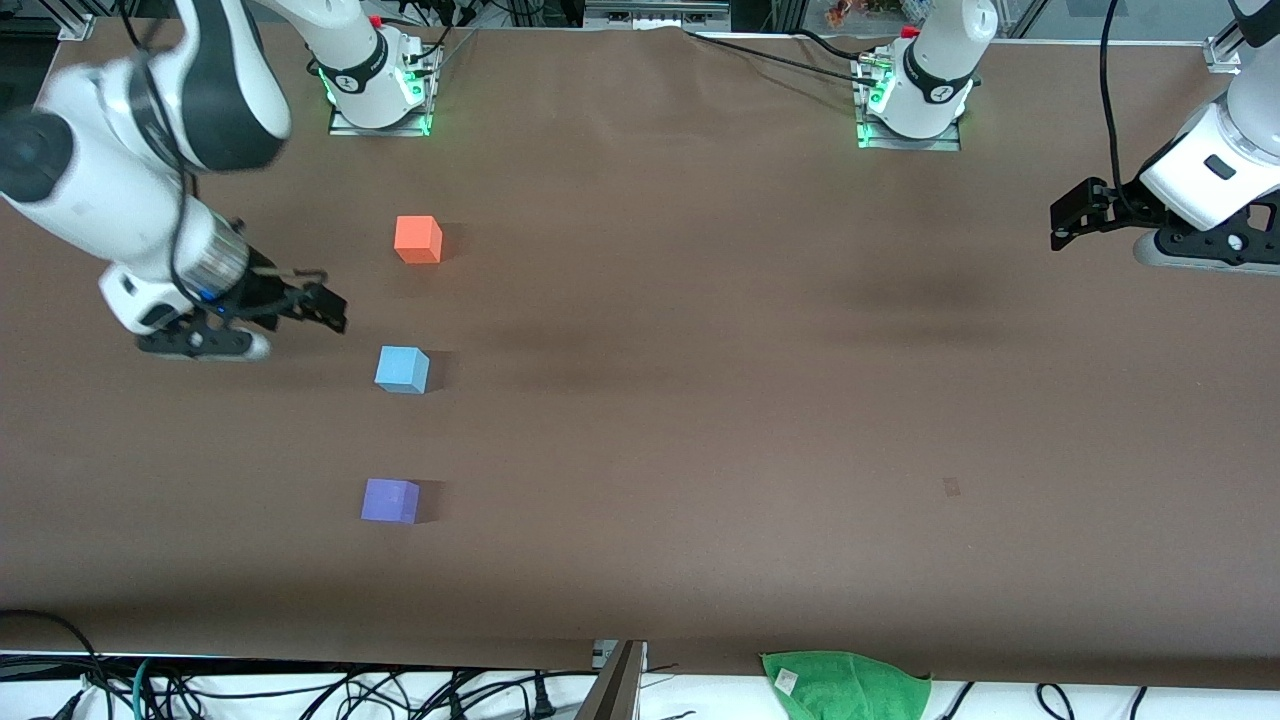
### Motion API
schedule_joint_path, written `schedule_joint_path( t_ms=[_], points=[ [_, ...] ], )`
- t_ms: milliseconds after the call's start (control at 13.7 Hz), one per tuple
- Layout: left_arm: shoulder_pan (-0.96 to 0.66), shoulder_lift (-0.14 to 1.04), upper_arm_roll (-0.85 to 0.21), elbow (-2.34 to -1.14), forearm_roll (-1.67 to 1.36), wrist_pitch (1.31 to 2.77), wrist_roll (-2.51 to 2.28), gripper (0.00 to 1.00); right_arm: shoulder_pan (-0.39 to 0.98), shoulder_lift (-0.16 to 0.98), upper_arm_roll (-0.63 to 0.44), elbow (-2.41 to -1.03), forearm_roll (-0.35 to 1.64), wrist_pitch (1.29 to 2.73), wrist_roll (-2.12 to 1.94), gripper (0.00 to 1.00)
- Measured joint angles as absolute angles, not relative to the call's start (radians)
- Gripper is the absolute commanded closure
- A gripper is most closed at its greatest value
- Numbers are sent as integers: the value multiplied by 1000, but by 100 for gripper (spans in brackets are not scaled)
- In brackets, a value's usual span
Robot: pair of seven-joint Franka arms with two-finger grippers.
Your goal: Place blue block between orange and purple blocks
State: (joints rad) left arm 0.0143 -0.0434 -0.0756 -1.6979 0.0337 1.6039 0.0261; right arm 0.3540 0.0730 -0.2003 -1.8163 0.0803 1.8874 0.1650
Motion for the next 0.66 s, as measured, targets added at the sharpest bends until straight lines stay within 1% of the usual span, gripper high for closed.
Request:
schedule_joint_path(
  t_ms=[146,292,438,657],
  points=[
    [14,-43,-76,-1698,34,1604,26,0,351,51,-200,-1737,70,1752,165,1],
    [14,-43,-76,-1698,34,1604,26,0,313,50,-175,-1671,66,1662,161,1],
    [14,-43,-76,-1698,34,1604,26,0,246,51,-117,-1641,66,1633,158,1],
    [14,-43,-76,-1698,34,1604,26,0,219,57,-100,-1619,66,1629,152,1]
  ],
)
